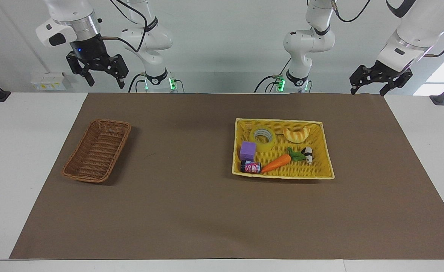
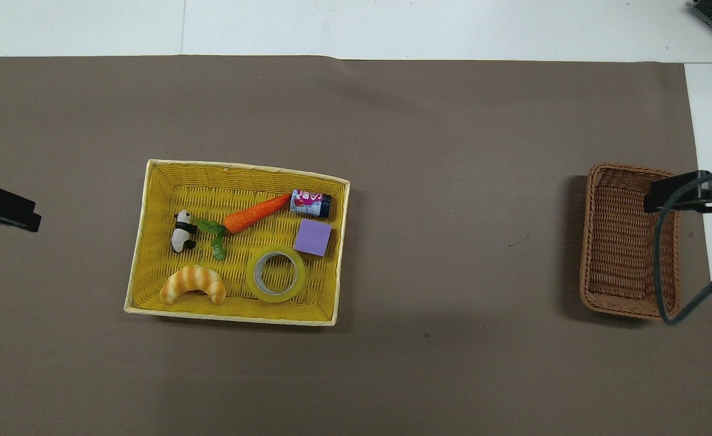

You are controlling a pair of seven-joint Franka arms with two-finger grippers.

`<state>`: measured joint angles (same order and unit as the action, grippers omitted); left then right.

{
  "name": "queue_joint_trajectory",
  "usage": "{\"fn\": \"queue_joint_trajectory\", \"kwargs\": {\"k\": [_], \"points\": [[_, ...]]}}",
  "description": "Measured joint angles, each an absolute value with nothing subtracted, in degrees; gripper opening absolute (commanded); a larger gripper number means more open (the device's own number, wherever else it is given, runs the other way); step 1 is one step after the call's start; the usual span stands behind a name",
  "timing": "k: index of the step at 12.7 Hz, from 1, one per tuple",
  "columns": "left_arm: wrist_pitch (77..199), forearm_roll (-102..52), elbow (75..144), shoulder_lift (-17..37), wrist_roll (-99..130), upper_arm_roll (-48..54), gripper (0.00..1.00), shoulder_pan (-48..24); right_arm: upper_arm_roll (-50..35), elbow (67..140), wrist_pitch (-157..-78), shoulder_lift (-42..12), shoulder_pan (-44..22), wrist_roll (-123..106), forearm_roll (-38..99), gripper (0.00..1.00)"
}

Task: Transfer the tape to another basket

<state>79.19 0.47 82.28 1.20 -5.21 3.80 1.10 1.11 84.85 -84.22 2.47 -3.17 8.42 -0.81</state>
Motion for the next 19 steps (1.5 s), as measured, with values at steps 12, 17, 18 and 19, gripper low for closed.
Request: {"fn": "queue_joint_trajectory", "kwargs": {"k": [12,17,18,19], "points": [[79.7,0.5,82.5,0.4,-6.9,3.6,1.00,1.1,1.1,84.8,-84.2,2.5,-3.2,8.4,-0.8,1.00],[79.7,0.5,83.3,-0.1,-6.9,3.6,1.00,1.1,1.1,84.8,-84.2,2.5,-3.2,8.4,-0.8,1.00],[79.8,0.5,83.7,-0.3,-6.9,3.6,1.00,1.1,1.1,84.8,-84.2,2.5,-3.2,8.4,-0.8,1.00],[80.0,0.5,84.0,-0.4,-6.9,3.6,1.00,1.1,1.1,84.8,-84.2,2.5,-3.2,8.4,-0.8,1.00]]}}
